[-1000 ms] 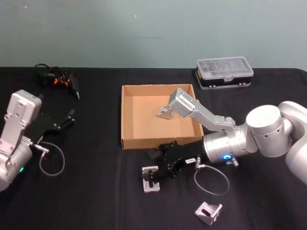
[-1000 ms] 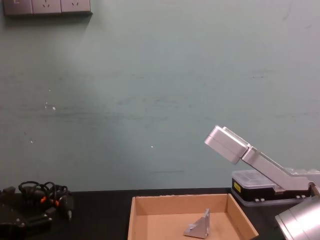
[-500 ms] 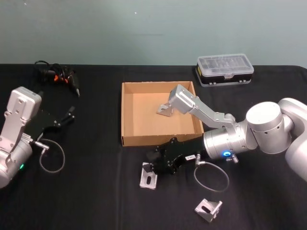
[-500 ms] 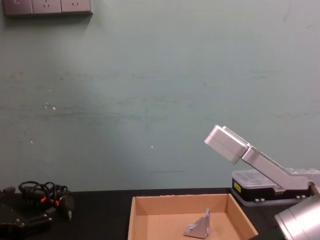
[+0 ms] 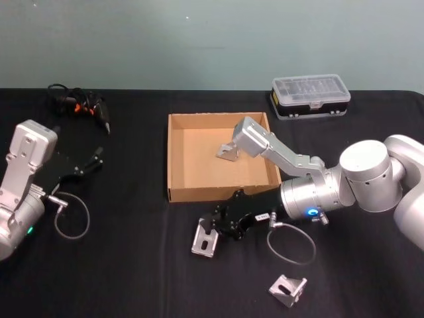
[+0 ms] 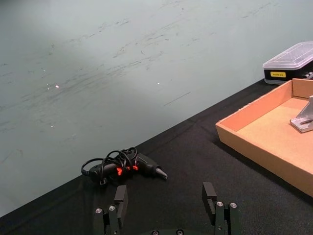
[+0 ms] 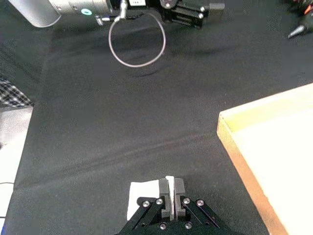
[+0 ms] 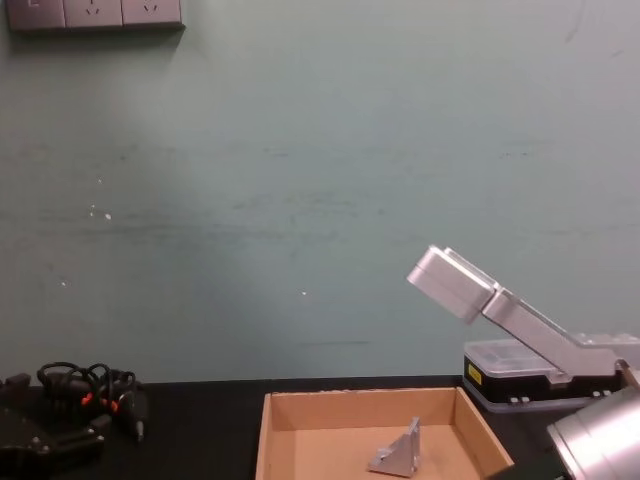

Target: Use one hand to pick up the angle iron from the table and place it into the box.

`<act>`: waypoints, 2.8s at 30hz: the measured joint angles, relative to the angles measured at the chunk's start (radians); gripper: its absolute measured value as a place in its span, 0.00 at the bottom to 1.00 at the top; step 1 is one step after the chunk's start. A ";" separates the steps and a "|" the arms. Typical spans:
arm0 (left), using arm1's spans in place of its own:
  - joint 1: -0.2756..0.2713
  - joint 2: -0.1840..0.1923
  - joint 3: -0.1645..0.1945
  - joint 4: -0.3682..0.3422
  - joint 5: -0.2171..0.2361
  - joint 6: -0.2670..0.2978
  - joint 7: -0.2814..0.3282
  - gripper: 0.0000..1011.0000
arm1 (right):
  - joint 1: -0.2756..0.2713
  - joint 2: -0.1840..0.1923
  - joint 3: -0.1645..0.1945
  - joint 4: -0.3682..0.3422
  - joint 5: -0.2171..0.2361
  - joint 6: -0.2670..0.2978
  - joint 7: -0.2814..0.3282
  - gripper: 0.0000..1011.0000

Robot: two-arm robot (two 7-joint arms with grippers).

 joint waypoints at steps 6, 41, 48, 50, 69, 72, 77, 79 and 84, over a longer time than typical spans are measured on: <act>0.000 0.000 0.000 0.000 0.000 0.000 0.000 0.99 | 0.004 0.004 0.003 -0.026 -0.002 -0.009 -0.013 0.07; 0.000 0.000 0.000 0.000 0.000 0.000 0.000 0.99 | -0.054 -0.030 0.234 0.046 -0.033 -0.118 -0.347 0.06; 0.000 0.000 0.000 0.000 0.000 0.000 0.000 0.99 | 0.015 -0.105 0.230 0.194 -0.054 -0.175 -0.296 0.06; 0.000 0.000 0.000 0.000 0.000 0.000 0.000 0.99 | 0.046 -0.139 0.226 0.263 -0.063 -0.199 -0.268 0.06; 0.000 0.000 0.000 0.000 0.000 0.000 0.000 0.99 | 0.105 -0.209 0.221 0.402 -0.084 -0.237 -0.210 0.08; 0.000 0.000 0.000 0.000 0.000 0.000 0.000 0.99 | 0.104 -0.207 0.221 0.400 -0.083 -0.236 -0.211 0.16; 0.000 0.000 0.000 0.000 0.000 0.000 0.000 0.99 | 0.103 -0.206 0.221 0.397 -0.083 -0.235 -0.212 0.29; 0.000 0.000 0.000 0.000 0.000 0.000 0.000 0.99 | 0.102 -0.205 0.221 0.396 -0.083 -0.234 -0.214 0.36; 0.000 0.000 0.000 0.000 0.000 0.000 0.000 0.99 | 0.102 -0.205 0.220 0.394 -0.082 -0.234 -0.215 0.50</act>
